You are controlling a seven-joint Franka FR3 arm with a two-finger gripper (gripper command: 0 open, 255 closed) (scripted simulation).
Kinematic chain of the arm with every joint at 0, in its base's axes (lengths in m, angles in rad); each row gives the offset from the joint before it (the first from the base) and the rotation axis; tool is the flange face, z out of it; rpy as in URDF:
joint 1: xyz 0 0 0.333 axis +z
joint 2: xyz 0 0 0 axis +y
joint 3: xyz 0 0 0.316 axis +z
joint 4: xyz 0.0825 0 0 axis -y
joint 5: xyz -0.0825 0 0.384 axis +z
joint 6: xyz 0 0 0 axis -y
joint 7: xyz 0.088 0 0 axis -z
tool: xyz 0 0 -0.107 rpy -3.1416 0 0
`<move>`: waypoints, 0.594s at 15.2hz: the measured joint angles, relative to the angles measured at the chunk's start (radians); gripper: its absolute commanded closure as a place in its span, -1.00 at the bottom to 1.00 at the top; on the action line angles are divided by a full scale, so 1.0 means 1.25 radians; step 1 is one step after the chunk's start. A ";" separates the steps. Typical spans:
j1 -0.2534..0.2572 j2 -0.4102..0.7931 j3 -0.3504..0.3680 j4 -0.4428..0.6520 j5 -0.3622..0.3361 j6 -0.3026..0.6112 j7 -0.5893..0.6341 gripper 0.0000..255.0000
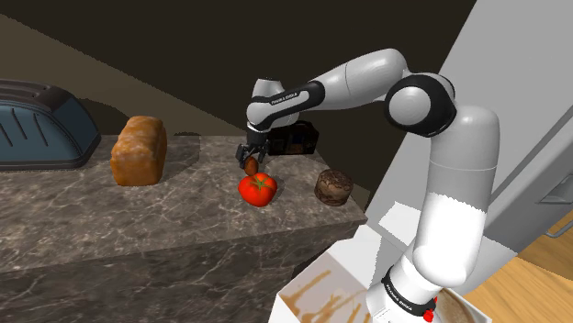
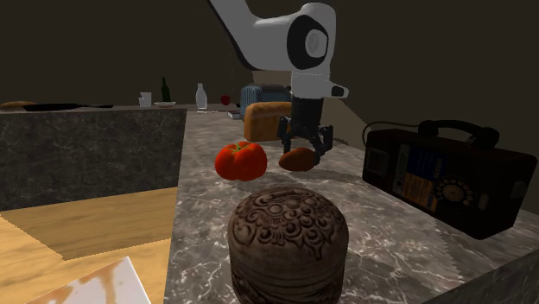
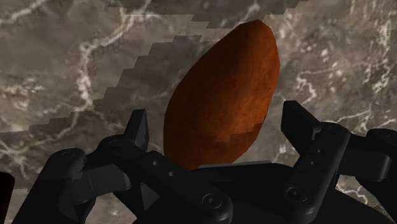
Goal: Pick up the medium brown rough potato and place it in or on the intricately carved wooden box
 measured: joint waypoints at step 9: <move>0.000 0.000 0.000 0.000 0.000 0.000 0.000 1.00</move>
